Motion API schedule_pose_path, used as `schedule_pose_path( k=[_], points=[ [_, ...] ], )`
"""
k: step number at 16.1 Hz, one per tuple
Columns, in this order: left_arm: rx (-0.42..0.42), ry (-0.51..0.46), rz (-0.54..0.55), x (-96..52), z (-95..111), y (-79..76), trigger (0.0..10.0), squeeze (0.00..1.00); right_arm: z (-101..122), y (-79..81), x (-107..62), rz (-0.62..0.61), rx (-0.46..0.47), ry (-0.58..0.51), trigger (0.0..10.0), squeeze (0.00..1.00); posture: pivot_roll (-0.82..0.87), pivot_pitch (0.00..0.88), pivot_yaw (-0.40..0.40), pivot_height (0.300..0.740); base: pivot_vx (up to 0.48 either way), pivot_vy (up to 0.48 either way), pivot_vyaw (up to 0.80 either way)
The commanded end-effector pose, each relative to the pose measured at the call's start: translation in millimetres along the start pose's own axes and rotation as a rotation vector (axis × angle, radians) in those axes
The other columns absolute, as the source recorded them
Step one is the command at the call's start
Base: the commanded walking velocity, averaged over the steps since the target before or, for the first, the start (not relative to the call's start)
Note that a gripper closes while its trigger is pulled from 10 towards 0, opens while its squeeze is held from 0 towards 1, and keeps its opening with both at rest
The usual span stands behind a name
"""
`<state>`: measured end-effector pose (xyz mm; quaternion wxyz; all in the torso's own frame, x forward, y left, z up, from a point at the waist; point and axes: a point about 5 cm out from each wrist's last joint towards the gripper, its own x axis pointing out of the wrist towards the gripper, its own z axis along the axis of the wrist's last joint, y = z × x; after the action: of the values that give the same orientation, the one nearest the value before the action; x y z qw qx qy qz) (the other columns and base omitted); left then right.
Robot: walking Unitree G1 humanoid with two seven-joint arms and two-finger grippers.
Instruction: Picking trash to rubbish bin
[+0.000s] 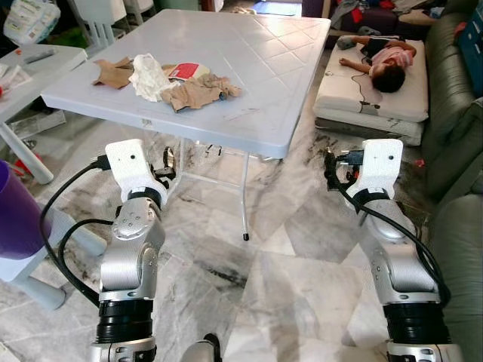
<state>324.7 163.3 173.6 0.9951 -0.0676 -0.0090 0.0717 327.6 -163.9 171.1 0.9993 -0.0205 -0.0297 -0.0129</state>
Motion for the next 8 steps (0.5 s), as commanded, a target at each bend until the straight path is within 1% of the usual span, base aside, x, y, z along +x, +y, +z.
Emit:
schedule_pose_path(
  k=[1, 8],
  points=[
    [0.002, 0.01, -0.002, 1.3, 0.4, -0.3, 10.0, 0.0, 3.5, 1.5, 0.7, 0.002, 0.001, -0.007, 10.0, 0.0, 0.05, 0.125, -0.004, 0.74, 0.0, 0.337, 0.0],
    [0.0, 0.025, -0.016, 2.1, -1.4, -2.5, 10.0, 0.0, 4.0, 0.8, 1.0, -0.004, 0.001, -0.009, 10.0, 0.0, 0.05, 0.124, -0.004, 0.74, 0.0, 0.48, 0.0]
  ],
)
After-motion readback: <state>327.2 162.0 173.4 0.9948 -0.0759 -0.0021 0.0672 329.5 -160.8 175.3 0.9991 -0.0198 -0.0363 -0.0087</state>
